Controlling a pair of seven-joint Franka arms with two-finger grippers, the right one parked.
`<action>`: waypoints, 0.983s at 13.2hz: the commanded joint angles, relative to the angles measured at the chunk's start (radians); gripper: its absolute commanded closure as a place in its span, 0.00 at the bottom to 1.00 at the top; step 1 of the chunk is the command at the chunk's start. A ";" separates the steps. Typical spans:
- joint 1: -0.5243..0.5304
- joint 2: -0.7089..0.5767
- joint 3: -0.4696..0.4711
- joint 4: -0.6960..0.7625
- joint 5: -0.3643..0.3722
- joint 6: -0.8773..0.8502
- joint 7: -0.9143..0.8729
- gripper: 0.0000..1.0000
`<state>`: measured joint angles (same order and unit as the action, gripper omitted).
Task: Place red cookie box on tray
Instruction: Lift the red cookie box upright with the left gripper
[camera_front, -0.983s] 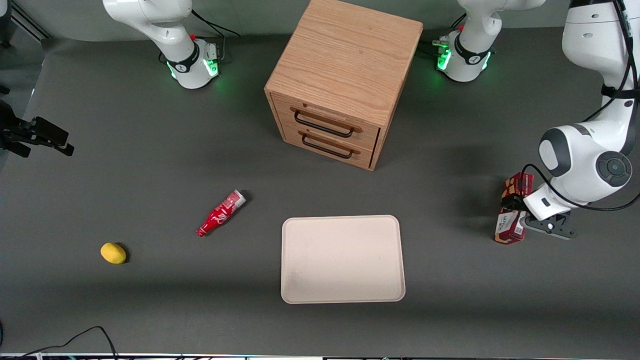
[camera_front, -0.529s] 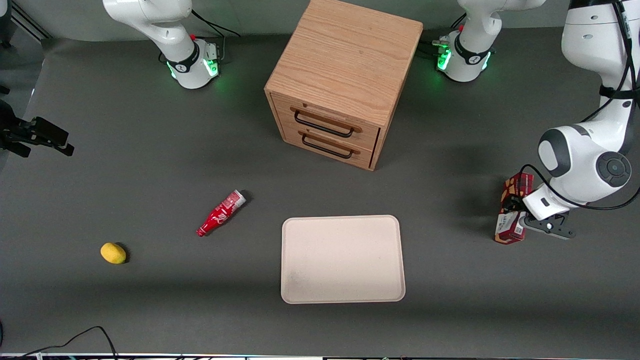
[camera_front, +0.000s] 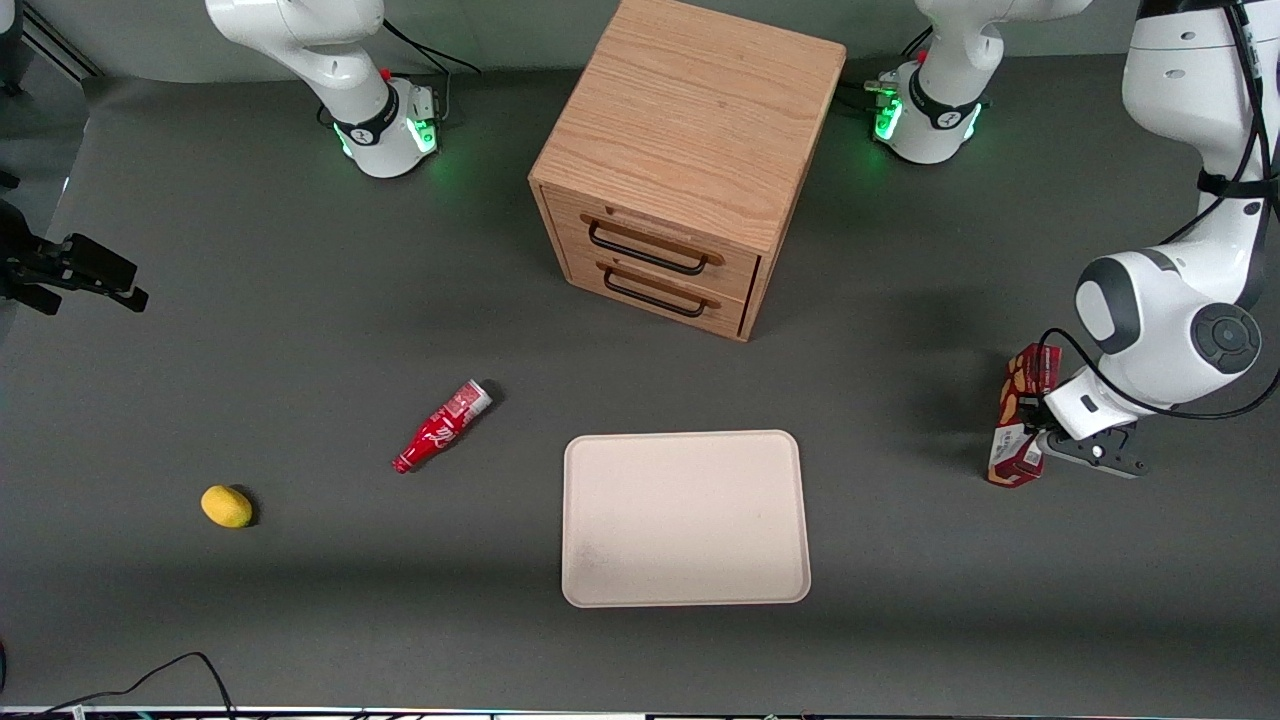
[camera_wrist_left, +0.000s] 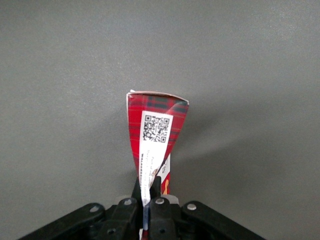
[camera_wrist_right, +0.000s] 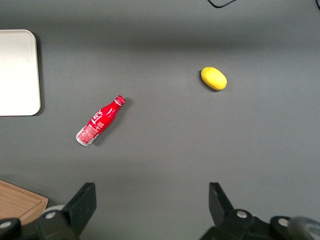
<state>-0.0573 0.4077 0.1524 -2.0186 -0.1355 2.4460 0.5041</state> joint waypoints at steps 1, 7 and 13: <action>-0.002 -0.010 0.001 -0.012 -0.018 0.011 0.024 1.00; -0.016 -0.127 0.004 0.049 -0.007 -0.175 0.007 1.00; -0.016 -0.155 0.015 0.482 0.079 -0.772 -0.085 1.00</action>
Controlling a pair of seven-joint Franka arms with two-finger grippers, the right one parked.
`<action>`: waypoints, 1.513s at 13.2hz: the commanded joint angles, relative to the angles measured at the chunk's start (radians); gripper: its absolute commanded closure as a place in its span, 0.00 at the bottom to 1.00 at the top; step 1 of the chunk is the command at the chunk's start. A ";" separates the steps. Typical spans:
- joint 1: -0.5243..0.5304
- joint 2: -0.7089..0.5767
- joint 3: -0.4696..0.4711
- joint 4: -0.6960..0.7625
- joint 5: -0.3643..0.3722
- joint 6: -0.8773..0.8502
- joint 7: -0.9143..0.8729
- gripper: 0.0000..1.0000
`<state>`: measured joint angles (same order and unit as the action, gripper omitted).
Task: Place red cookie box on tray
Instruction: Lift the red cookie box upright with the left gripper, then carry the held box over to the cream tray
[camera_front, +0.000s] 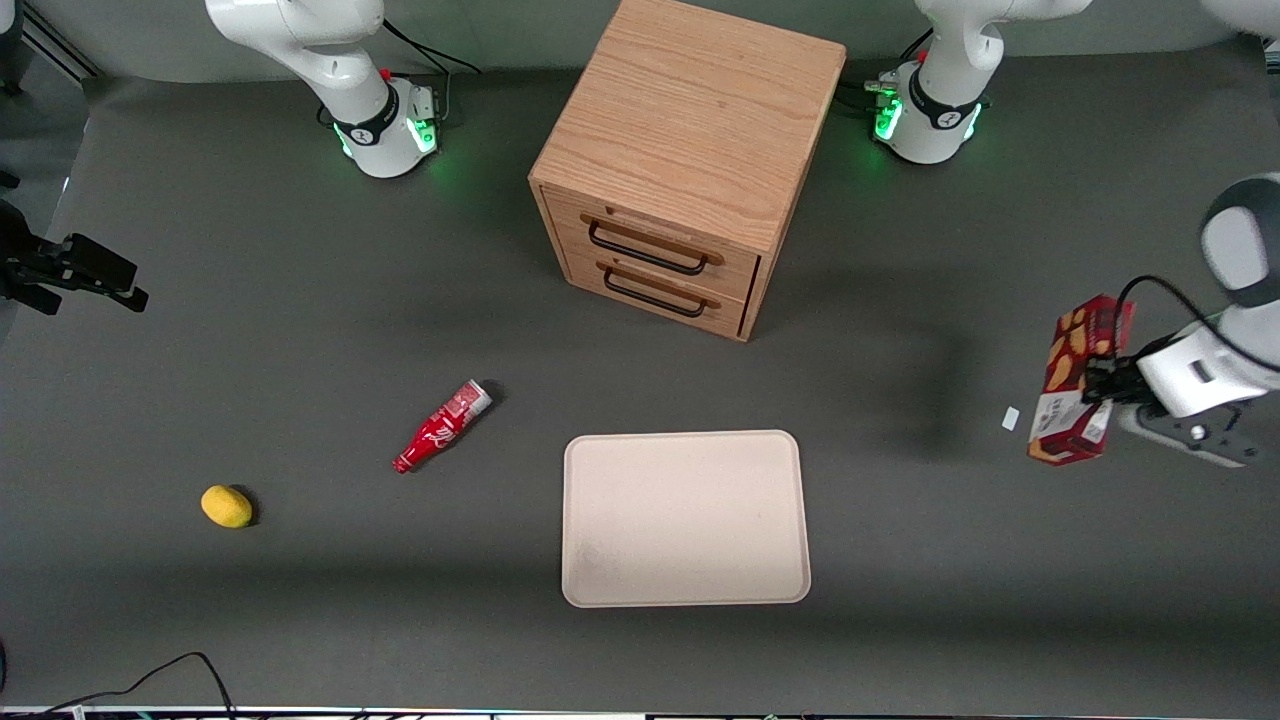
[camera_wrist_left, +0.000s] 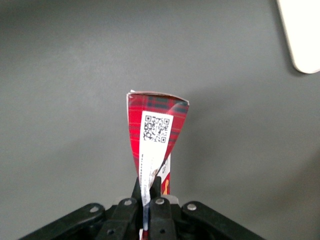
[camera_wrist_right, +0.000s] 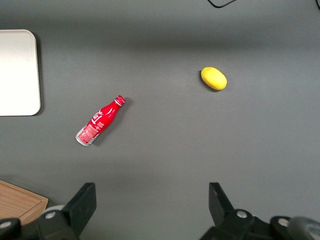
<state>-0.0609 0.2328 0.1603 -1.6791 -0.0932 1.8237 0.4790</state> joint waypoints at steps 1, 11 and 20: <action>-0.017 0.020 0.001 0.213 0.052 -0.229 -0.078 1.00; -0.131 0.247 -0.238 0.522 0.056 -0.267 -0.589 1.00; -0.273 0.569 -0.255 0.685 0.089 0.123 -0.792 1.00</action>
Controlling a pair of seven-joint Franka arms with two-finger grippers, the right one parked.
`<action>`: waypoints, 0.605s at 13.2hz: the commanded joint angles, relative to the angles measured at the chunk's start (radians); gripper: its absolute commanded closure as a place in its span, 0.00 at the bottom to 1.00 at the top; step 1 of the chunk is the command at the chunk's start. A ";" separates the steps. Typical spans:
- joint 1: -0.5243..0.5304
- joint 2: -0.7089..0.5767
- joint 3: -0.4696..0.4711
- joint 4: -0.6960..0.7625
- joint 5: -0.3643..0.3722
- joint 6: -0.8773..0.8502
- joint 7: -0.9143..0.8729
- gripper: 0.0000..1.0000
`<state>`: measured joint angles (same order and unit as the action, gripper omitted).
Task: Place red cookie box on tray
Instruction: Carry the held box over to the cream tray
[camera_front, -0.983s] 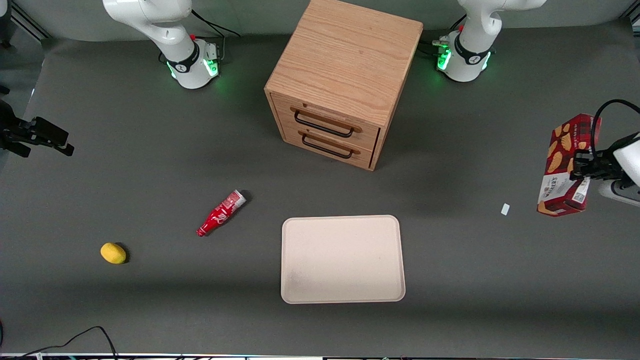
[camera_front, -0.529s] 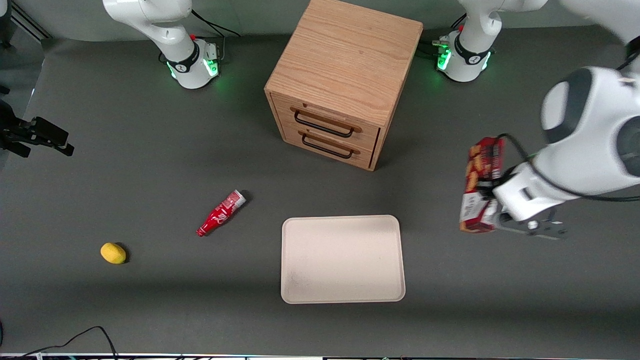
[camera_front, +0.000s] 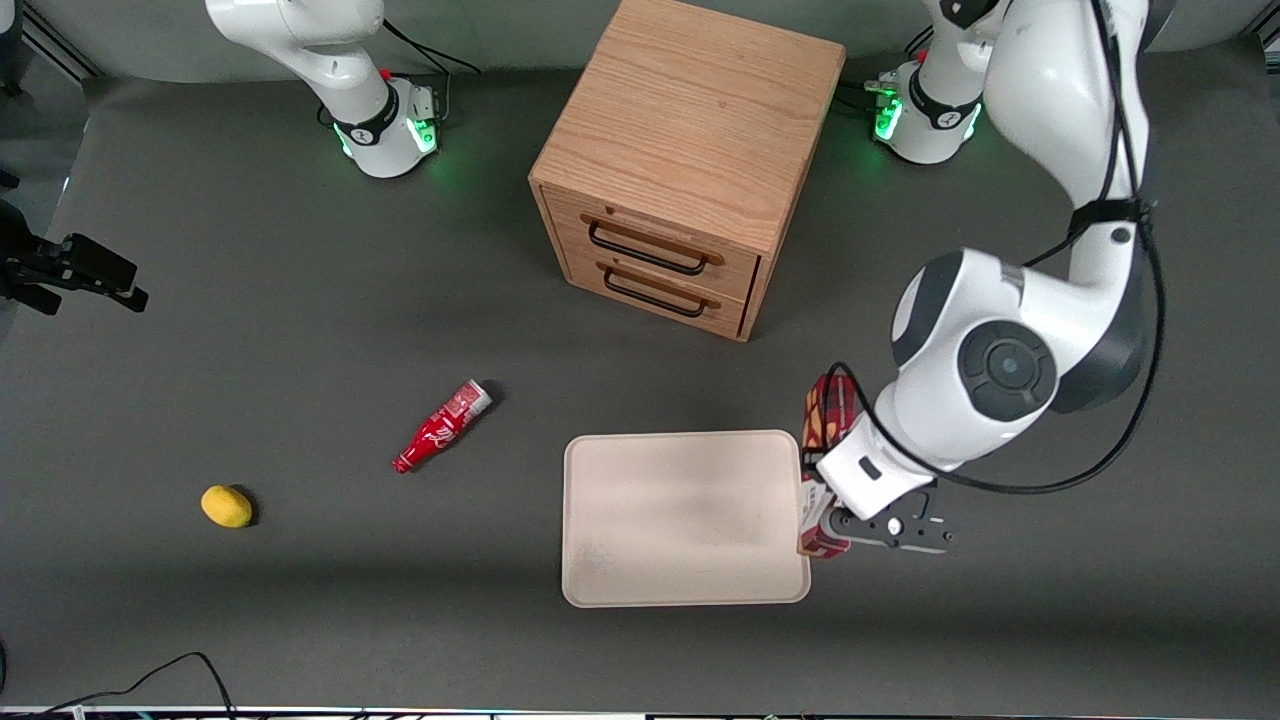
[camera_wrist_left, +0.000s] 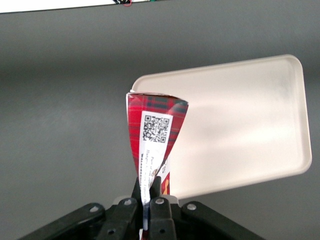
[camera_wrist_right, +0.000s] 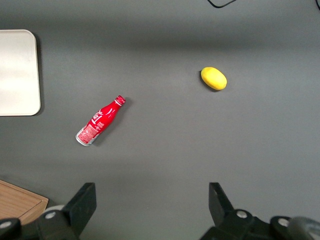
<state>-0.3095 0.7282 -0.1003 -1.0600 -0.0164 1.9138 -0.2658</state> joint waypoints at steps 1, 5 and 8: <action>-0.026 0.103 0.004 0.066 0.012 0.078 -0.059 1.00; -0.053 0.217 0.007 0.103 0.013 0.194 -0.093 1.00; -0.053 0.250 0.017 0.107 0.013 0.228 -0.081 1.00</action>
<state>-0.3524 0.9480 -0.0997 -1.0085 -0.0157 2.1394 -0.3299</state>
